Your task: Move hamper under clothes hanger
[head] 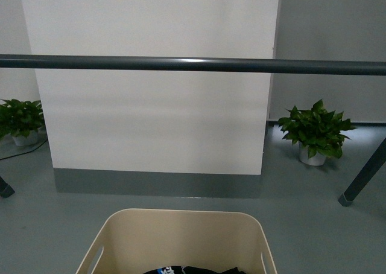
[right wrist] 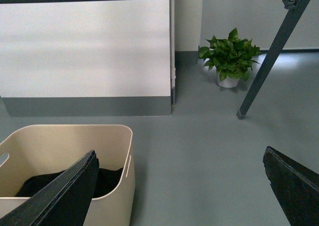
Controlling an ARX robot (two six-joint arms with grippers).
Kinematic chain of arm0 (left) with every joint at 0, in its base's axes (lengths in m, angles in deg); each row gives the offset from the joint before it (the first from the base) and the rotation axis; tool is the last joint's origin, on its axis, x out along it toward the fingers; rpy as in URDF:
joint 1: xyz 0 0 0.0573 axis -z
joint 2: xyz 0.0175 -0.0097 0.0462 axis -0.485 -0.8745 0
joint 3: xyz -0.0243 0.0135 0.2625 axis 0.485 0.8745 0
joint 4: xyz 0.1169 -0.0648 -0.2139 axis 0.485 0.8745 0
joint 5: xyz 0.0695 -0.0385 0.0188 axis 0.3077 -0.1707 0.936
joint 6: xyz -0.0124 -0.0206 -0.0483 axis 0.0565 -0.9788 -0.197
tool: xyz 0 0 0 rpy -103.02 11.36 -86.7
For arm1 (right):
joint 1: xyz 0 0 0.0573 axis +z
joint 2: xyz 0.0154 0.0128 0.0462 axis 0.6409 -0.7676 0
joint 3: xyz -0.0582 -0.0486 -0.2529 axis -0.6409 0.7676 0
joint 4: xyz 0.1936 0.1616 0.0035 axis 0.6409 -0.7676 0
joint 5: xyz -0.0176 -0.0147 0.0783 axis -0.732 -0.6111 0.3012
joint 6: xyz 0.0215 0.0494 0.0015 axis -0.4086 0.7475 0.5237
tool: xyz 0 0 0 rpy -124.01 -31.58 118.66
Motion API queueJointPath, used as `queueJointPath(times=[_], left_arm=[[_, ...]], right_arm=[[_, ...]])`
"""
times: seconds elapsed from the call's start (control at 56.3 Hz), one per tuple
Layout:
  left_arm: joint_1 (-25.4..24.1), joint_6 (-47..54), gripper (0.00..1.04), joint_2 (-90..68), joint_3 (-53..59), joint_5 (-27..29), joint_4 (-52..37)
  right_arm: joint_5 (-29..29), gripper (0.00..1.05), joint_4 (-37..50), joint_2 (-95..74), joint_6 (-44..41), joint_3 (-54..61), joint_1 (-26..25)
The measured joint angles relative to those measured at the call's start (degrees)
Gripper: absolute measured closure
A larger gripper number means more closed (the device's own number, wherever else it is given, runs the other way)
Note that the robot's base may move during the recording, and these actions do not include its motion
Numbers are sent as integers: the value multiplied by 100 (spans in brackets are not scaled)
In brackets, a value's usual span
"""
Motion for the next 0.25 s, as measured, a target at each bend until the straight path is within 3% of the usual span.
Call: queueJointPath(times=[0.249], left_arm=[[0,0,7,0,0,0,0]], right_arm=[[2,8,0,0,0,0,0]])
